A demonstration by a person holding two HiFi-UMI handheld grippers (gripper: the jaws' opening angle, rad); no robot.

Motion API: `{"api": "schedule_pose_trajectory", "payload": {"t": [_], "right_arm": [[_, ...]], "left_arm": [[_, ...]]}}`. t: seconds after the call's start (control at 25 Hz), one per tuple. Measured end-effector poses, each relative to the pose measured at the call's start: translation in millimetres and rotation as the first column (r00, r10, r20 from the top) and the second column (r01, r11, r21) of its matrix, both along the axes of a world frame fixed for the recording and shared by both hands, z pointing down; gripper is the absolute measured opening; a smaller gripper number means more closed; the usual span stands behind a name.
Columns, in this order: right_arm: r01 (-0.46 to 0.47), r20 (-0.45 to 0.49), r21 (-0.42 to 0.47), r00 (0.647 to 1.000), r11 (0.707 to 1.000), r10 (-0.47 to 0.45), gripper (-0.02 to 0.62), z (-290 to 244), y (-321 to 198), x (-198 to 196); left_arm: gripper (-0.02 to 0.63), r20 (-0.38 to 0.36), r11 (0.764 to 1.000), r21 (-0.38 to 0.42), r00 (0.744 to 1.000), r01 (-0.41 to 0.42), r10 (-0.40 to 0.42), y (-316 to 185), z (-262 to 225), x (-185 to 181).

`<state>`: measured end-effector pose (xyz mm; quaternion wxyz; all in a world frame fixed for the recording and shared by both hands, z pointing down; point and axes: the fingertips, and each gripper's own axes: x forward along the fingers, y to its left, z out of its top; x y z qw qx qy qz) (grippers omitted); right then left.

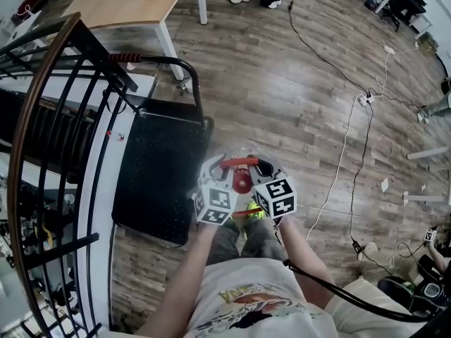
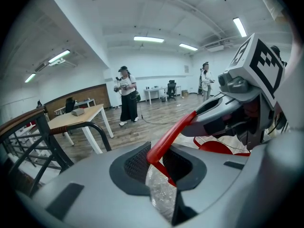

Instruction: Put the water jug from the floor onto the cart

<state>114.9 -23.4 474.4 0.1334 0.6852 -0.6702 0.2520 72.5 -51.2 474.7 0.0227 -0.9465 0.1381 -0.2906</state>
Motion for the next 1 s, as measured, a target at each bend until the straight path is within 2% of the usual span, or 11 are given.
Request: {"api": "schedule_pose_trajectory", "payload": {"t": [0.24,0.52,1.0], "right_arm": [[0.031,0.002,0.001,1.0,1.0,-0.031,0.018,1,-20,-13],[0.125,0.016,0.012,0.992,0.992,-0.125,0.018,1,-54,-28],[0.319,0.092,-0.014,0.944,0.948,-0.317,0.018,30,-116,-43]], "left_arm": [[0.078,0.003,0.999,0.004,0.999,0.032,-0.032,-20,1,-14],[0.078,0.011,0.993,0.007,0.993,0.12,-0.12,-49,1,-31],[0.078,0.078,0.953,-0.01,0.95,0.304,-0.302,-102,30,-49]]}}
